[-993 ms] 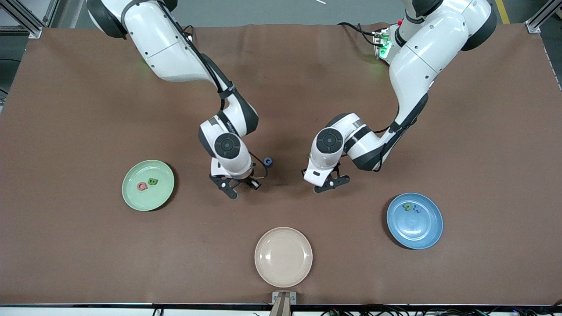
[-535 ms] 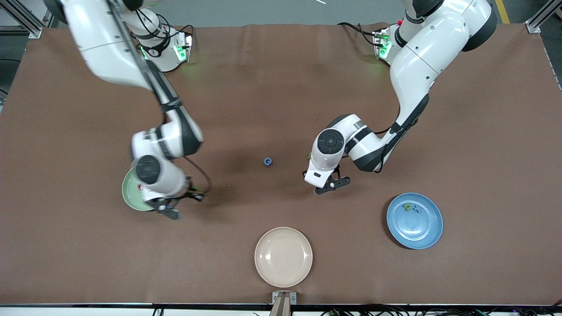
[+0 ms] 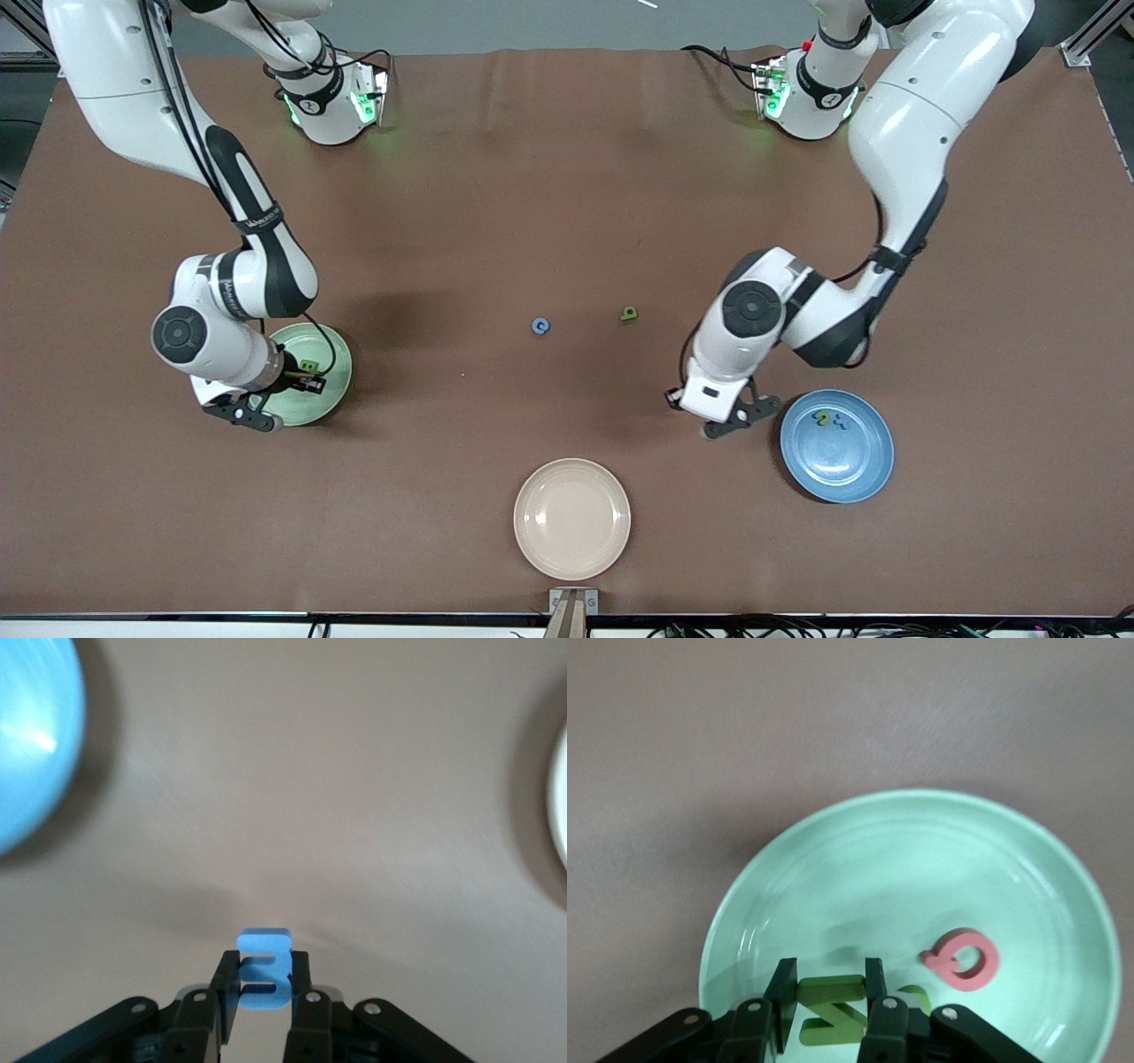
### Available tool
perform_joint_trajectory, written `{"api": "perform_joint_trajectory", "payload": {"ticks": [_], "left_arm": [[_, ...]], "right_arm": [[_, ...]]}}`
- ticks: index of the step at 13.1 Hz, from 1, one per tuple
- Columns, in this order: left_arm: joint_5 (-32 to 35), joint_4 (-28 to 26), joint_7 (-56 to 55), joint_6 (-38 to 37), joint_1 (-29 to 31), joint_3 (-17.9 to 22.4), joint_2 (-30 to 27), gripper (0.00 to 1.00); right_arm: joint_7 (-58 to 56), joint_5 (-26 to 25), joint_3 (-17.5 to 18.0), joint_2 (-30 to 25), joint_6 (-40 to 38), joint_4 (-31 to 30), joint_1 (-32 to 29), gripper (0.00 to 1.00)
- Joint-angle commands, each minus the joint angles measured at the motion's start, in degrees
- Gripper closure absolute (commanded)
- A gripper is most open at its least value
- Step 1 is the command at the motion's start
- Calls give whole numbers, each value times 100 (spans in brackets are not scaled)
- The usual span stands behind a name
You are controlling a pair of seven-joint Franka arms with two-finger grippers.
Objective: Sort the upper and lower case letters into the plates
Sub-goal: 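Drop the N on the green plate while the left gripper drops m on blue, then grasp the blue C with the right gripper while the left gripper grasps the a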
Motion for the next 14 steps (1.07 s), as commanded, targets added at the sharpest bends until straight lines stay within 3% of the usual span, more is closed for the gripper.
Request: {"api": "perform_joint_trajectory", "payload": {"ticks": [1,2,6,8,12,14], "left_arm": [[109,-24,1036,-136,564,-9,-94,97],[109,-24,1440,-224,749,-9,-94,97],[109,-41,2251,-243,1242,-27,-85,96],[109,-41,2568,-243,1401,-18,-24,92],[100,-94,2561,-243,1446,-1,81,58],[91,-190,2534,-234,1454,-1,64,15]], "right_arm": [[-17,-51,67,-162,34,-202,-22,63],[-8,-42,67,-197,-45,-176,-13,3],[297,28,110,-355,-1220,473,162,0],[1436,46,268,-364,-1259,501,582,0],[3826,37,278,-189,-497,519,1970,0],[4672,20,278,100,-143,632,2446,0]]}}
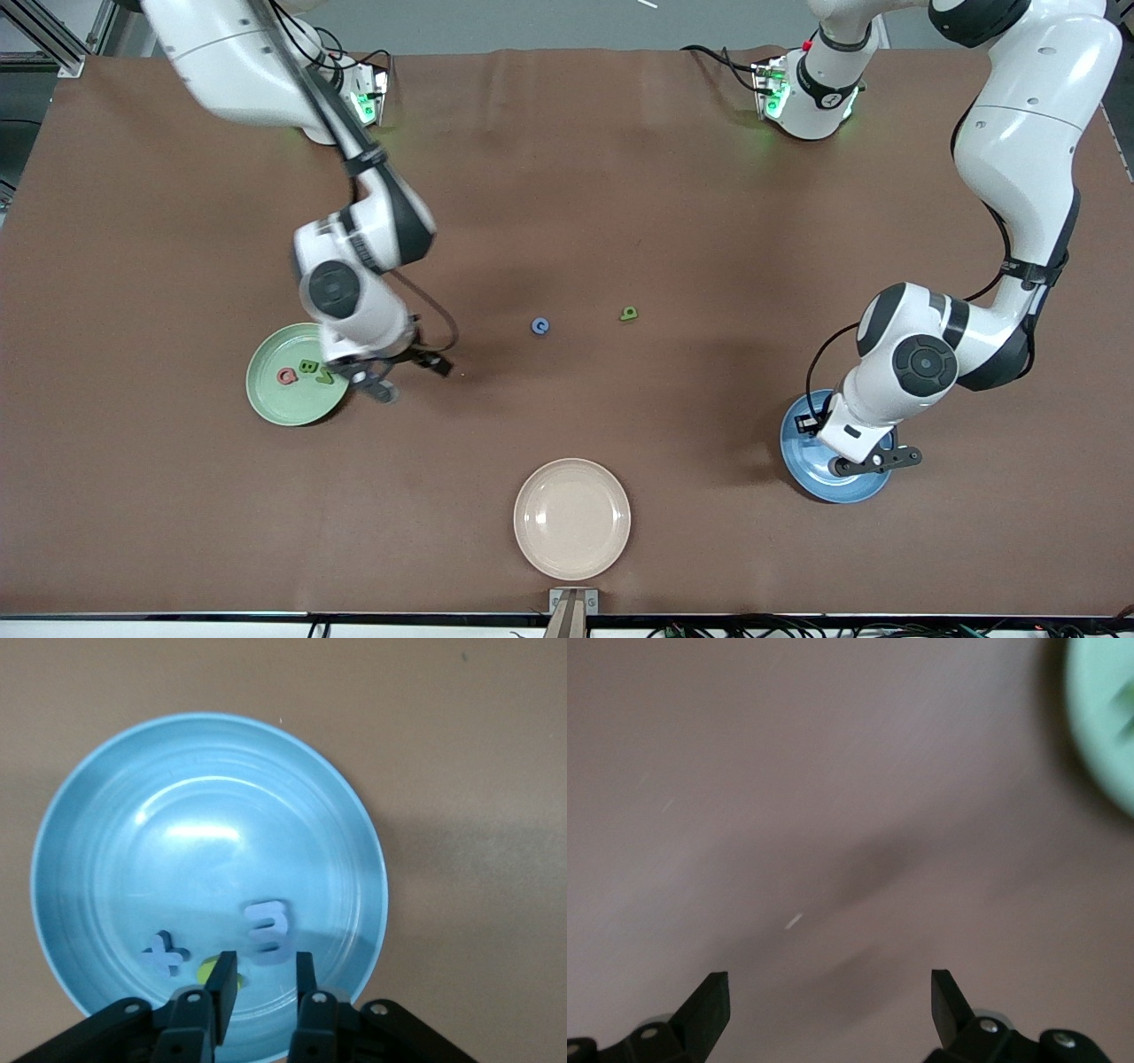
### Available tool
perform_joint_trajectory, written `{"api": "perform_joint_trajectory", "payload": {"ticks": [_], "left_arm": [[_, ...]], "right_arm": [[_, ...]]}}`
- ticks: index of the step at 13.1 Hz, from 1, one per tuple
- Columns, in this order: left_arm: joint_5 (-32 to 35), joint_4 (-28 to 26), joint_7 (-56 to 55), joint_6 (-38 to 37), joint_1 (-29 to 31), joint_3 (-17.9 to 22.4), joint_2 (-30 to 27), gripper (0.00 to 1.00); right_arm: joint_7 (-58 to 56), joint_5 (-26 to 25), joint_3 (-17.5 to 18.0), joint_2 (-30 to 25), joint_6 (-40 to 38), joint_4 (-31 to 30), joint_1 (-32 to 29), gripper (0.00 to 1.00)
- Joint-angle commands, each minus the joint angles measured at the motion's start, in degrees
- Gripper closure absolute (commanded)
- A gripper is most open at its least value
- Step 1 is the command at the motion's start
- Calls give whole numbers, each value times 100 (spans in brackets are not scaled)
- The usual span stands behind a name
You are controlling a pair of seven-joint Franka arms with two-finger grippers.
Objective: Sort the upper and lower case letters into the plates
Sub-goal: 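Grasp the blue C with the right gripper while the left gripper grasps the a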
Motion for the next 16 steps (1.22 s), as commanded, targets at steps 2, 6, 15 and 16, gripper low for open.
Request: {"api": "perform_joint_trajectory", "payload": {"ticks": [2,6,15,16], "left_arm": [[64,-239,-66,-51,23,-41,-96,0],[37,-660,-1214,-60,-12,-496,-245,0],[784,-1365,-4510,45,-766,-1227,-193,0],[785,-1365,-4696,54,-890,-1227,-176,0]], "right_arm": [[1559,-96,-72,712,235,639,788,0],[2048,-264,-107,1355,278,1214,1238,2],[2266,-273,-107,1365,208,1214,1422,96],[2267,-273,-98,1347,200,1205,1431,100]]}}
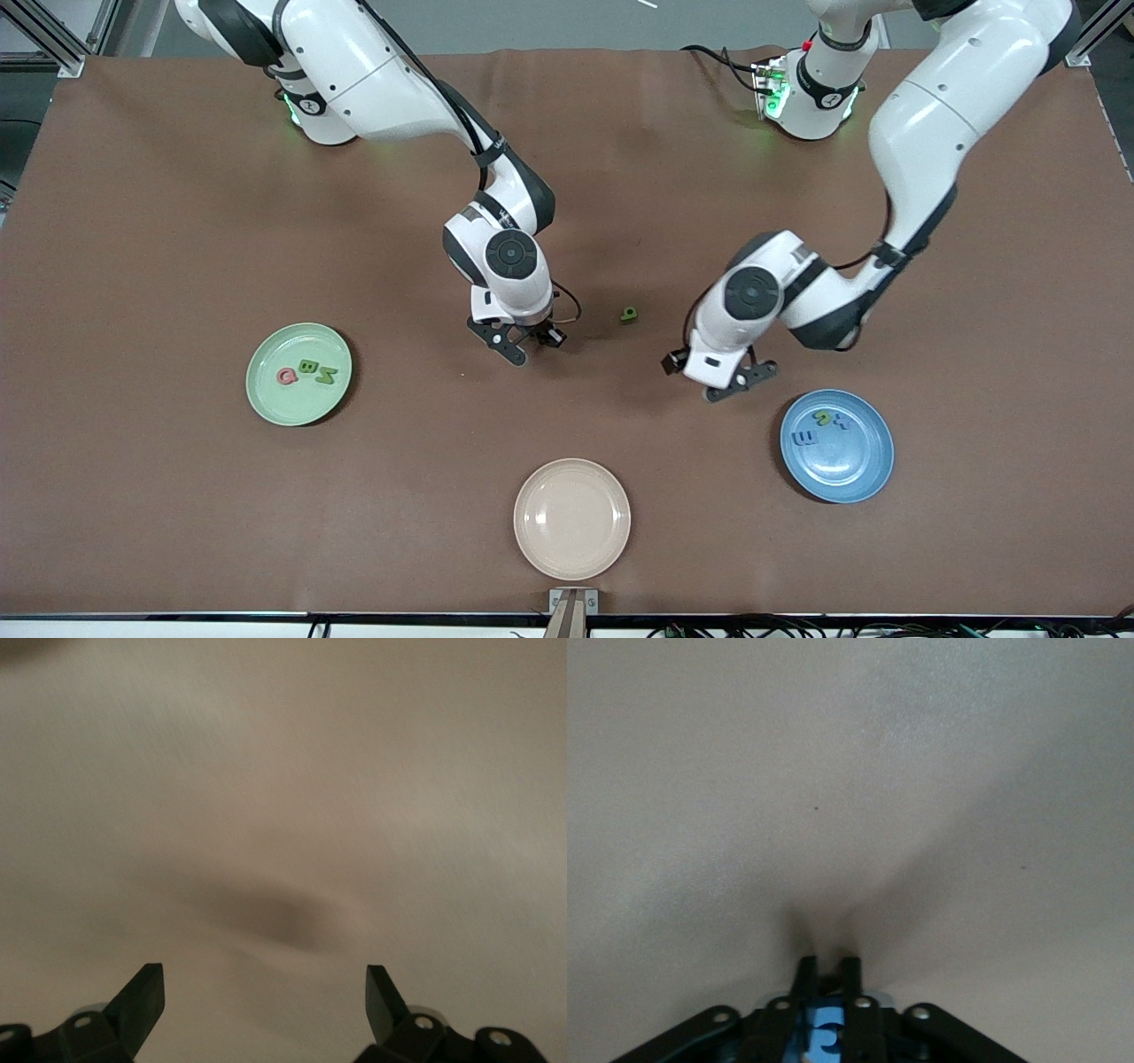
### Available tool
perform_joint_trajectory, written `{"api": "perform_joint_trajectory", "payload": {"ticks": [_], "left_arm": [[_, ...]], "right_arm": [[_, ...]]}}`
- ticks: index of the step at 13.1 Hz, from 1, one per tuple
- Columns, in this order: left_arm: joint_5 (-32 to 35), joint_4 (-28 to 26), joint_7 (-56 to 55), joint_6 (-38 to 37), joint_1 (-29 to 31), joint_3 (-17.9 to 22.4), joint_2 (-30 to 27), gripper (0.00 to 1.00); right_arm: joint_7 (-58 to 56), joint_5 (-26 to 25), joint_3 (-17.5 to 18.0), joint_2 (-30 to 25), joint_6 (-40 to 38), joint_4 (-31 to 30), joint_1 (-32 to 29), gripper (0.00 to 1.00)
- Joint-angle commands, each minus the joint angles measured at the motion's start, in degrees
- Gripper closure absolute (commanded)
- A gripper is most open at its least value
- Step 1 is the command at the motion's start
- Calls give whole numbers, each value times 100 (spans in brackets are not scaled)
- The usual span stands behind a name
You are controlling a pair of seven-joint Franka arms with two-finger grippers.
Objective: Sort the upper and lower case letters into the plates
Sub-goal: 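Grasp the blue C with the right gripper while the left gripper grasps the a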
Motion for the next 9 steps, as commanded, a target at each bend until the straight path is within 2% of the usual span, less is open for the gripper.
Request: {"api": "perform_joint_trajectory", "payload": {"ticks": [1,5,6,7,8,9], "left_arm": [[156,-117,-681,52,-315,22,-95,0],[165,-126,-1534,324,-737,40,55,0],[174,-152,-1710,394,-834,66,99,1],[174,-187,-1842,482,-913,84,108,3],[174,-231,-1939,518,-975,101,117,6],[174,-249,-2018,518,-984,101,125,11]], "right_arm": [[160,-88,-45,-25,-13,7,74,100],[-254,-62,-28,-271,-592,33,-190,100],[-175,-10,-2,-280,-575,33,-172,86],[-157,-9,-1,-271,-558,33,-129,35],[-52,-1,7,-254,-514,25,-85,11],[88,0,-1,-245,-427,25,72,10]]}}
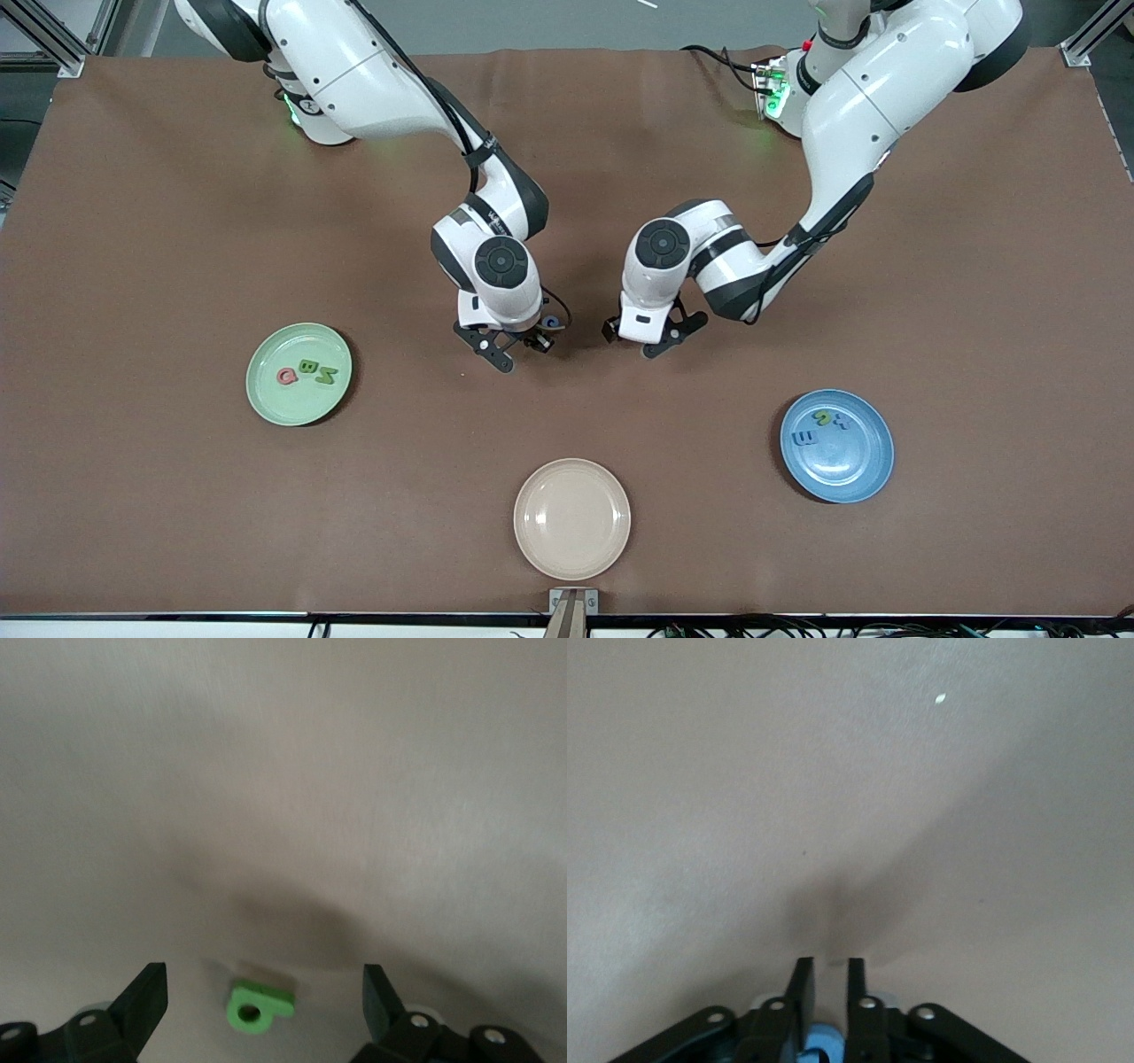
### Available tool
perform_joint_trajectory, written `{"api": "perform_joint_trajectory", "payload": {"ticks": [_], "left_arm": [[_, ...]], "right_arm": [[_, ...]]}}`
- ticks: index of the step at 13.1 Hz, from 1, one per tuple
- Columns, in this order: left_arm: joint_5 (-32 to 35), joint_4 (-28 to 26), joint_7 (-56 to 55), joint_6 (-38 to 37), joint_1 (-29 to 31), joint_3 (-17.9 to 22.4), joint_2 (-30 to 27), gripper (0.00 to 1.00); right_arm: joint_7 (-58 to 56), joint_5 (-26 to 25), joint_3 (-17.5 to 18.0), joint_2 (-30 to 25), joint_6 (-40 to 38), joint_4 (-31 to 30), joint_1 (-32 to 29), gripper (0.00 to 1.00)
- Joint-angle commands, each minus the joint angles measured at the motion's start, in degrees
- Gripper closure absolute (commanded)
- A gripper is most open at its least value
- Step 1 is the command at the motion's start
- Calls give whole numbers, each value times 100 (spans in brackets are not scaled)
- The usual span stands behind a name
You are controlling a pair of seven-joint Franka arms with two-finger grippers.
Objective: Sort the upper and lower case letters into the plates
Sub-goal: 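Grasp the blue C with the right gripper while the left gripper grasps the a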
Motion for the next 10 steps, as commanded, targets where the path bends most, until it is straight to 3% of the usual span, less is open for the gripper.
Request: {"api": "perform_joint_trajectory", "payload": {"ticks": [1,8,10], "left_arm": [[137,-105,-285,117,-73,33,-17,15],[181,-113,-311,126,-99,42,71,30],[234,-113,-311,126,-99,42,123,34]], "right_arm": [[332,-11,20,-56,248,-134,277,10],[473,-300,-6,24,460,-292,419,18],[473,-362,-15,33,461,-301,418,27]]}}
